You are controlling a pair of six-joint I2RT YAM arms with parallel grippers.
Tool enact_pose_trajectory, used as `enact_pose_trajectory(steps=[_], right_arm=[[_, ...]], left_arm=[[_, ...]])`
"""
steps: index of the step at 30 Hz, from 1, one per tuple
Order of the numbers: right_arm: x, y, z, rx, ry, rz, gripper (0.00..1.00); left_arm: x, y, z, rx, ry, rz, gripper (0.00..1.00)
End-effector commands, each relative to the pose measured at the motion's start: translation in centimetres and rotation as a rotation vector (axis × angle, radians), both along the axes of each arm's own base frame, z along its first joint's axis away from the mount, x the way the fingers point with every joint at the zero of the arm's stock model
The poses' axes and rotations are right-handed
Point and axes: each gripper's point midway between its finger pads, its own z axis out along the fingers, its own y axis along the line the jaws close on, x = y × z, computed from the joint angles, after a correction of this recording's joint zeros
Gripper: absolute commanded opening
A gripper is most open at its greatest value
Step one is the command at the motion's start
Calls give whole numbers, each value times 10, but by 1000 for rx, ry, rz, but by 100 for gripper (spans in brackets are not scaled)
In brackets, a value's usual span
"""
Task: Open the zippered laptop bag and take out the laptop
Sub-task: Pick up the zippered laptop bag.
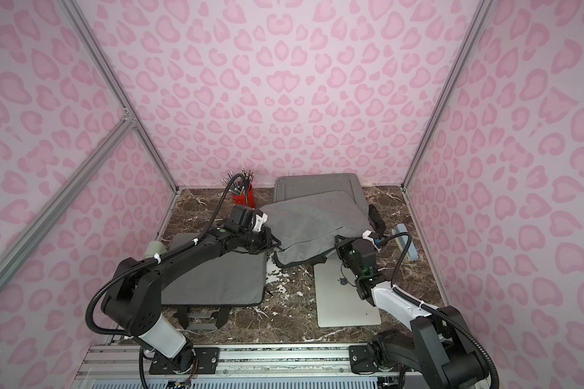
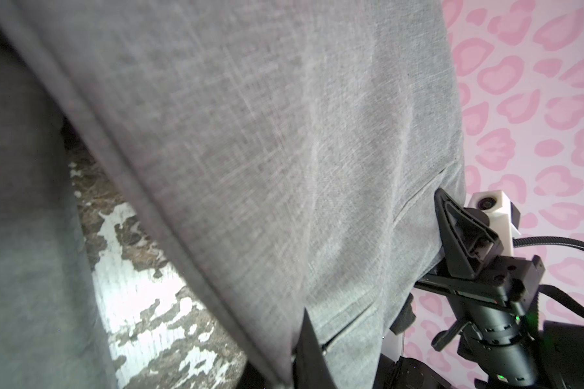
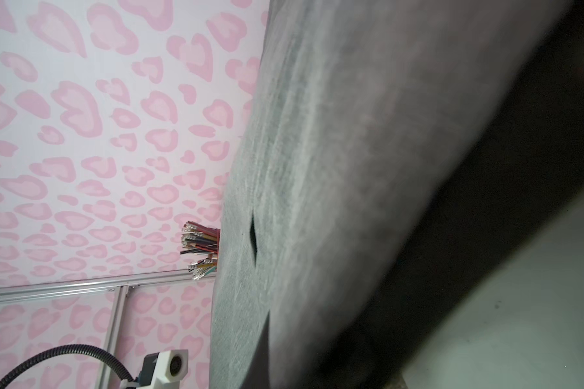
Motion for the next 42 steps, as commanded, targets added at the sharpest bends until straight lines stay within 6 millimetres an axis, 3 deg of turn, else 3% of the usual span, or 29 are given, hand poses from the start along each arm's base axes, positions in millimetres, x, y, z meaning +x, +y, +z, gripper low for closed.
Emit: enact_pose_trajectory(steps=[1,4,7,14,18,23,30,35,42], right_arm=[[-4,34,21,-2,-109,196,1],[-5,32,3,-37,-65,199,9],[-8,29,-9,-95,-24,209,24],[-23,7,-28,-403,89,240,47],[-40,-1,-34,-550,98,306,54],[-57,5,-29,-647,30,408,59],[-76,69,-3,-641,-202,605,58],[-80,117,9,-655,-313,662,50],[-80,166,0,-758,-364,689,40]], left_arm=[[30,-27,25,-117,-158,-87,2],[40,-31,16,-116,-137,-87,2],[46,-32,5,-109,-97,-80,1],[51,-27,-19,-113,15,-30,1],[56,-23,-22,-110,33,-14,2],[60,-24,-20,-114,46,-12,2],[61,-25,-22,-125,76,0,2],[60,-25,-19,-127,84,7,2],[58,-23,-14,-122,94,15,2]])
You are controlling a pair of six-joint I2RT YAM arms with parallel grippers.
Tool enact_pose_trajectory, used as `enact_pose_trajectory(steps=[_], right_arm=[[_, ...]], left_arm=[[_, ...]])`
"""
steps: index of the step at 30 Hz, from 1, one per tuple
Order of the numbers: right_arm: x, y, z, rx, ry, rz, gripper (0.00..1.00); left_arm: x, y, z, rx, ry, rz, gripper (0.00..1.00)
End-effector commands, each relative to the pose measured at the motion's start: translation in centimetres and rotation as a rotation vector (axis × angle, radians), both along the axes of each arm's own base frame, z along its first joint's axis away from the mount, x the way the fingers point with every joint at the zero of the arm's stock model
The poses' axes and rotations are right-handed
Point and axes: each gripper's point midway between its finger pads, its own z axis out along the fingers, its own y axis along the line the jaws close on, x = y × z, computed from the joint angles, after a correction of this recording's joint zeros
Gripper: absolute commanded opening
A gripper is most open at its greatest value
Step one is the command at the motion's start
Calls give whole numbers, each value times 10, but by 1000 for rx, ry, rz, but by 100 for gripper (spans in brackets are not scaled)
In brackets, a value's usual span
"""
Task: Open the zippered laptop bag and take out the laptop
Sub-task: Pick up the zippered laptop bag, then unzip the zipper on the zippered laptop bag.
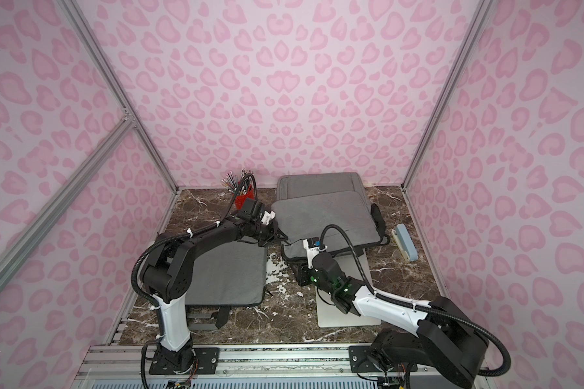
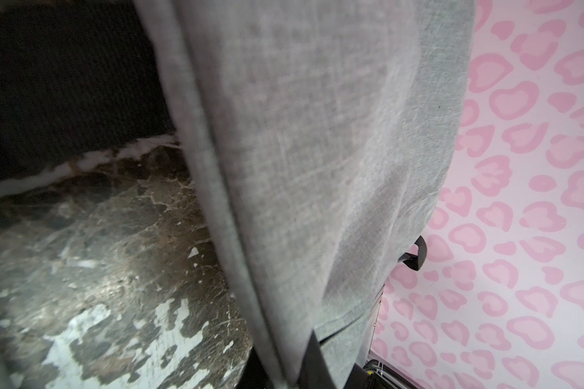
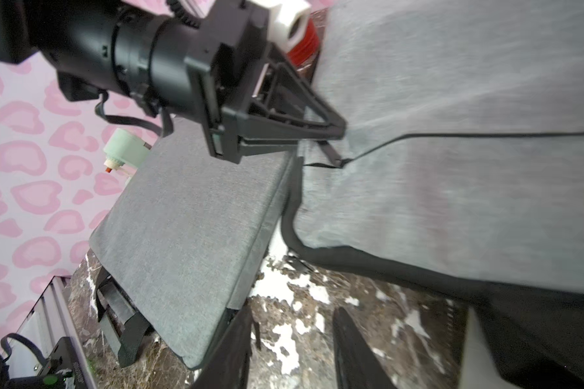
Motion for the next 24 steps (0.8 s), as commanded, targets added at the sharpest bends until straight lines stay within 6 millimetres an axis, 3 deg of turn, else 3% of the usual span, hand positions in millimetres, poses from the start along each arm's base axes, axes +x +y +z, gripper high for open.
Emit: enact_pose_trajectory(steps=[1,5,9,24], right_arm=[[12,10,8,-29,-101,-56,39],[13,14,-5,-84,-101,-102,38],[18,3,-21,-150,-72,-188,38],[31,25,-32,-152,-31,-196,24]], left_arm=[[11,-5,25,-48,-58,12,2],[11,-4,28,-41,-61,16,2],[12,-4,31,-40,-66,18,2],[10,-2,37,-35,-70,13,1]])
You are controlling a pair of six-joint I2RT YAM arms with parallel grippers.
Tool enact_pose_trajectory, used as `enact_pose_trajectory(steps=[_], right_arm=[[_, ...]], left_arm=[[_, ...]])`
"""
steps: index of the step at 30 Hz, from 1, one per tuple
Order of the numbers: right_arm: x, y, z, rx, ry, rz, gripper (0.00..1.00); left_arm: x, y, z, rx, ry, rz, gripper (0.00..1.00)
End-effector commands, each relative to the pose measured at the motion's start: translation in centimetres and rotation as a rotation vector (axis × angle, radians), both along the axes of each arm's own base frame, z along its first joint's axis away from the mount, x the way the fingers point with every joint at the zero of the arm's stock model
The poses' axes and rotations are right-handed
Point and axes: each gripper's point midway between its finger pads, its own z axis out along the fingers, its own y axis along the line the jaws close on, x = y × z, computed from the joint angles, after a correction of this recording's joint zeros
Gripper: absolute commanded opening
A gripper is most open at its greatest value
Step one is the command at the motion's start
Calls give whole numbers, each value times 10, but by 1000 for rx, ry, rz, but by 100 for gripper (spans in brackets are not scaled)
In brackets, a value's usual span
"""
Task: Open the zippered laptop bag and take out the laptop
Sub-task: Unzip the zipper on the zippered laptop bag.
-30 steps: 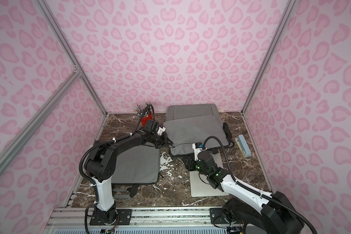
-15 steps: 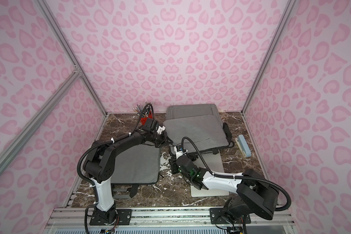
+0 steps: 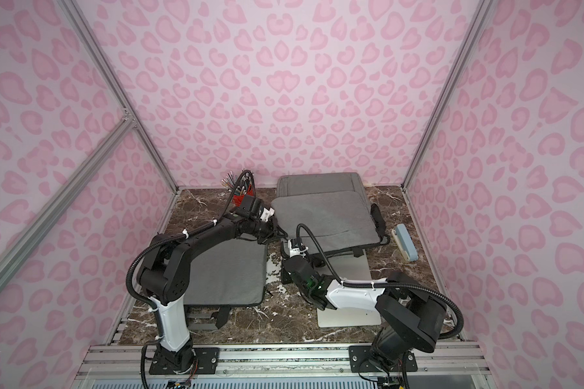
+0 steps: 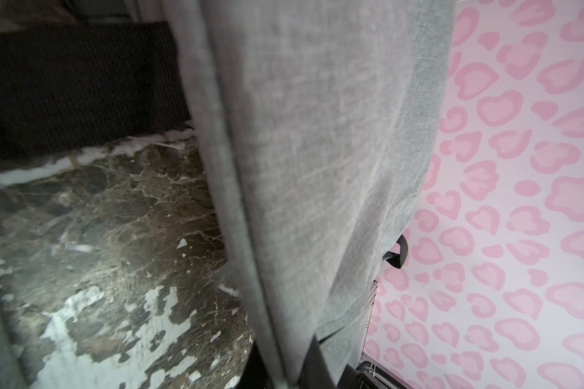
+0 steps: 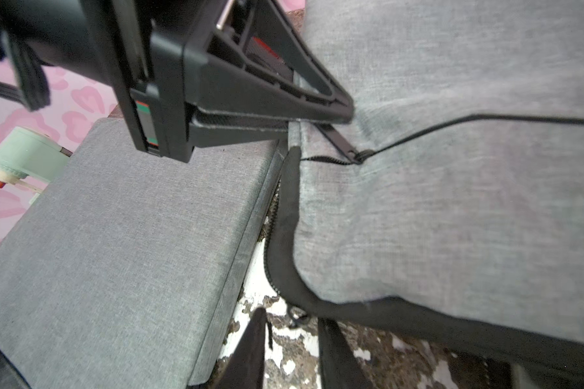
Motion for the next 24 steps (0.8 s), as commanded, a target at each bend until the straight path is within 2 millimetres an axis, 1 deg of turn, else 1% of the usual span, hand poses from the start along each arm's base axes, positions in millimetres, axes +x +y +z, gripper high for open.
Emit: enact_pose_trajectory(steps=[1,4,9,13,16,18,21,24], right_arm=[[5,-2,-4,-10,6,-39,22],[5,-3,-5,-12,14,-47,15],[2,-8,-5,-3,21,-56,0],[-3,-15,-8,-7,36,-64,0],[-8,-22,-12,-18,47,-70,0],[-11,-28,-16,-31,55,-77,0],[-13,-40,-25,-67,75,-120,0],[-13,-48,-27,-81,76,-135,0]], left_arm=[[7,-3,18,-34,-62,-8,2],[7,-3,19,-30,-65,-11,2],[8,-2,18,-17,-70,-14,1],[11,-2,18,-12,-76,-17,2],[12,0,14,1,-72,-16,2],[19,-1,25,-8,-97,-15,2],[22,1,28,-10,-103,-11,1],[24,2,32,-8,-108,-13,2]])
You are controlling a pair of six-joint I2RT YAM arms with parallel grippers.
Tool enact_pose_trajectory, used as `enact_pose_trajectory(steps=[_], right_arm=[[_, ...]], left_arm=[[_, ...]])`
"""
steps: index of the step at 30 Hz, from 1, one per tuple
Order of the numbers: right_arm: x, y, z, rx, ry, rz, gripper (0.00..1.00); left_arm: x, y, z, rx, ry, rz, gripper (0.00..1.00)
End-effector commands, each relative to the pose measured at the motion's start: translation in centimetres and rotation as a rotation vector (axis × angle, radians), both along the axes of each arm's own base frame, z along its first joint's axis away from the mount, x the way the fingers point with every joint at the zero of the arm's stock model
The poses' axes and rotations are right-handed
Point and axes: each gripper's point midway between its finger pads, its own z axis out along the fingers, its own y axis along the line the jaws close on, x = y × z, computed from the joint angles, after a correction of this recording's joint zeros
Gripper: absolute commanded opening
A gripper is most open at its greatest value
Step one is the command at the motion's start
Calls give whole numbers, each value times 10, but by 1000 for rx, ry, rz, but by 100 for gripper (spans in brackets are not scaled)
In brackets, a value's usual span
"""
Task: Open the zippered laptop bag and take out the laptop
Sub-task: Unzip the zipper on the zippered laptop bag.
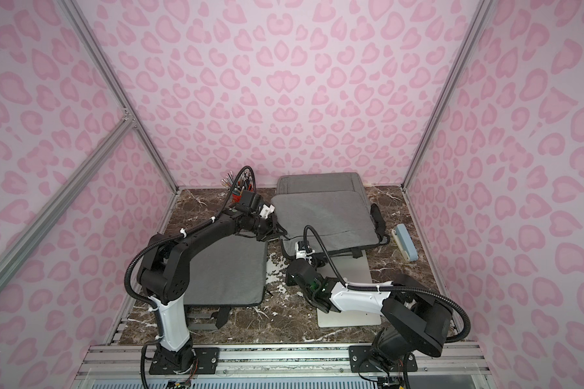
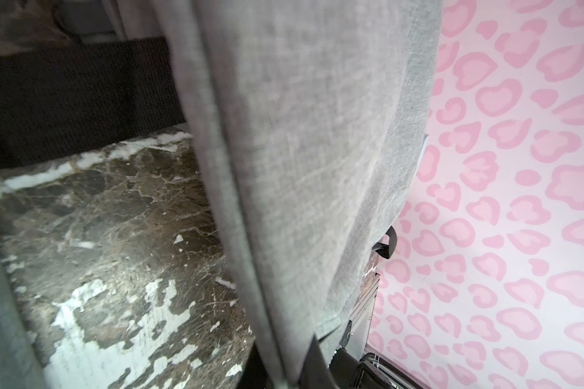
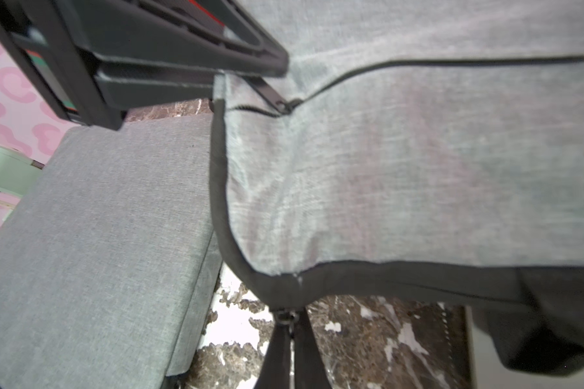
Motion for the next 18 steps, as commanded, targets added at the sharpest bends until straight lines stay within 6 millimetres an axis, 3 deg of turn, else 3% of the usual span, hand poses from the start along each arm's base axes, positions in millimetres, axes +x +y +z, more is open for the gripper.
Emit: enact_pose_trajectory(steps=[1,12,18], right_arm=[[-5,-24,-18,-80,41,-54,0],[-3,-57,-27,-118,88,-106,0],[3,-83,-22,-138,100,-161,0]], left_arm=[[20,-1,19,-24,-98,11,2],[23,4,21,-20,-95,-1,2],[25,10,19,-19,-86,-6,2]])
